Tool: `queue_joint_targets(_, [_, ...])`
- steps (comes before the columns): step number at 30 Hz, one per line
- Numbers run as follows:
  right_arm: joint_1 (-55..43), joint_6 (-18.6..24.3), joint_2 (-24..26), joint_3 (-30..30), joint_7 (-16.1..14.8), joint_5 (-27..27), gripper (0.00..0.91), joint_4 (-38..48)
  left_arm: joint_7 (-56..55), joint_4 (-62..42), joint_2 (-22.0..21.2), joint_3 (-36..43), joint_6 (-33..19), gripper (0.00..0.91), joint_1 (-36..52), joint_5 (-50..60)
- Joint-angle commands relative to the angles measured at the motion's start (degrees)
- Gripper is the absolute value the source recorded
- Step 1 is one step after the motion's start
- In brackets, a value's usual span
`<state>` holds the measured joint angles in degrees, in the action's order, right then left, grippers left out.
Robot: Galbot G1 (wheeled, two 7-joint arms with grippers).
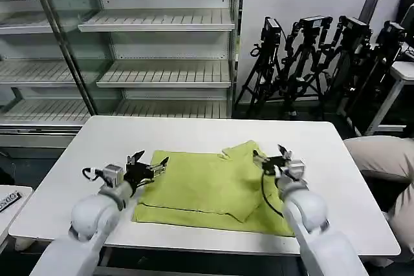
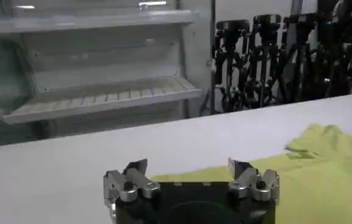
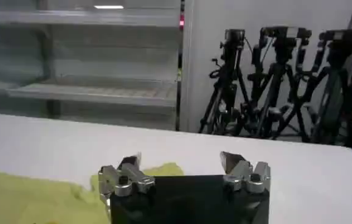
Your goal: Fold and organize the clothes.
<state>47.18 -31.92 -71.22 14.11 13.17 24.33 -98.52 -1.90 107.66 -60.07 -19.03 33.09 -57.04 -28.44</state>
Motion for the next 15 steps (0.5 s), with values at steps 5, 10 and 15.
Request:
queue_joint_targets(5, [-17.48, -1.13, -4.87, -6.32, 0.79, 2.96, 0.907, 23.69, 7.08, -23.67, -0.56, 5.11, 0.06, 0.907, 15.93, -2.01])
queue_joint_targets(10, [-17.06, -1.21, -4.77, -6.41, 0.97, 2.18, 0.907, 24.41, 7.3, -24.2, -0.36, 5.19, 0.02, 0.907, 15.71, -2.17])
queue_joint_targets(15, [-16.71, -1.19, -5.39, -6.89, 0.92, 1.37, 0.907, 25.28, 7.07, -25.03, -1.12, 5.15, -0.04, 0.907, 16.56, -2.31])
